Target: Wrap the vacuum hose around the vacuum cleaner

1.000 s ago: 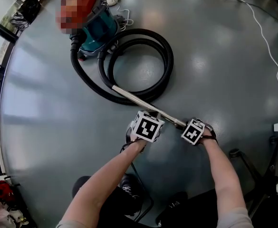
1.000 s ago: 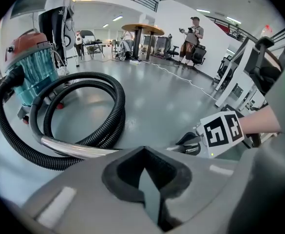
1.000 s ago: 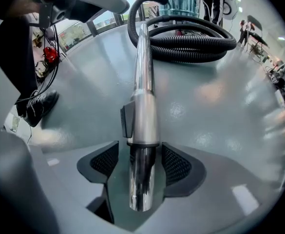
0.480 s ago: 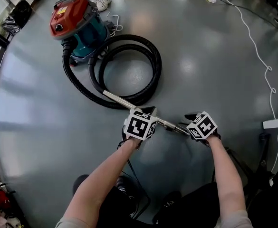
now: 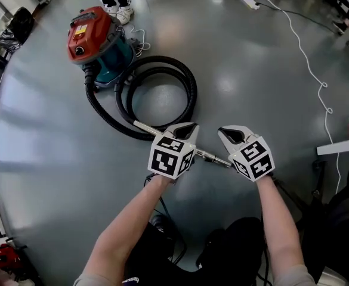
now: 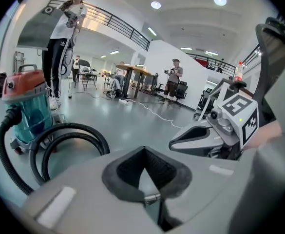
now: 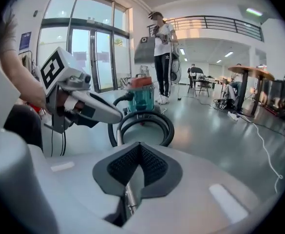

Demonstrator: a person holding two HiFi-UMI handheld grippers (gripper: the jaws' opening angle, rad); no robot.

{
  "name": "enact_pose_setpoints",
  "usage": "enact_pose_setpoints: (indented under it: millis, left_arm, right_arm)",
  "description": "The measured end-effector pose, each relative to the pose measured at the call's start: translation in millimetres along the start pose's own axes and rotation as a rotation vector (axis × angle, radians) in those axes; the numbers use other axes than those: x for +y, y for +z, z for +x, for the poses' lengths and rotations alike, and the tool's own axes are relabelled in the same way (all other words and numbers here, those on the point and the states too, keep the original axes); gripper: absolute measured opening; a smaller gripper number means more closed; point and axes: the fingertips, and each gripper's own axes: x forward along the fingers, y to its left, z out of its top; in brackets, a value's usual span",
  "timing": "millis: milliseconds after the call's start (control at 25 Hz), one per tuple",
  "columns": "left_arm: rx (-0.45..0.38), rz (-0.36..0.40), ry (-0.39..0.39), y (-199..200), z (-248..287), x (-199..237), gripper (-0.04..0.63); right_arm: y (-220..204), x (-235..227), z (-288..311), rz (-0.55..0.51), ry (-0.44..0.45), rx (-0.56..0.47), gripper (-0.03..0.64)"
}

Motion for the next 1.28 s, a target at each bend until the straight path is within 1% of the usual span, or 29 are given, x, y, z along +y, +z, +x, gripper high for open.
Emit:
enact_pose_setpoints:
  millis: [120, 280, 360, 480, 680, 800, 880, 960, 1120, 1280]
  left_arm:
    - [-0.012, -0.017, -0.024, 39.3, -36.8, -21.5, 0.003]
    - [-0.052, -0.087, -0.076, 92.8, -88.2, -47.4, 0.003]
    - [-0.084, -0.085, -0.100, 121.7, -116.5, -62.3, 0.003]
    - [-0.112, -0.074, -0.114, 162.0, -154.7, -84.5, 0.003]
    - [-0.094, -0.055, -0.069, 201.5, -220.1, -112.0, 0.003]
    - [-0.088, -0.071, -0.037, 217.9, -260.9, -130.9, 0.003]
    - [-0.106, -0.084, -0.018, 231.8, -286.0, -144.0, 0.003]
    - [-0.123, -0.071, 0.005, 247.6, -307.3, -157.8, 0.003]
    - [-0.127, -0.025, 0.028, 268.3, -347.5, -188.8, 0.003]
    - [-0.136, -0.025, 0.031, 280.8, -387.2, -211.1, 0.003]
  right_arm:
    - [52.5, 10.6, -38.0, 0.028, -0.020, -0.032, 0.025]
    - [119.3, 23.8, -86.6, 0.035, -0.039, -0.057, 0.023]
    - [150.5, 33.5, -111.6, 0.036, -0.040, -0.069, 0.023]
    - [194.7, 44.8, -151.5, 0.056, -0.048, -0.090, 0.023]
    - [261.0, 76.3, -211.2, 0.096, -0.047, -0.141, 0.023]
    - [293.8, 100.9, -249.5, 0.080, -0.037, -0.158, 0.023]
    - [312.4, 116.1, -271.7, 0.058, -0.028, -0.176, 0.024]
    - [326.6, 127.1, -291.3, 0.060, -0.019, -0.203, 0.025]
    - [346.5, 148.8, -328.4, 0.098, 0.000, -0.252, 0.031]
    - [367.6, 175.1, -358.9, 0.123, 0.020, -0.276, 0.037]
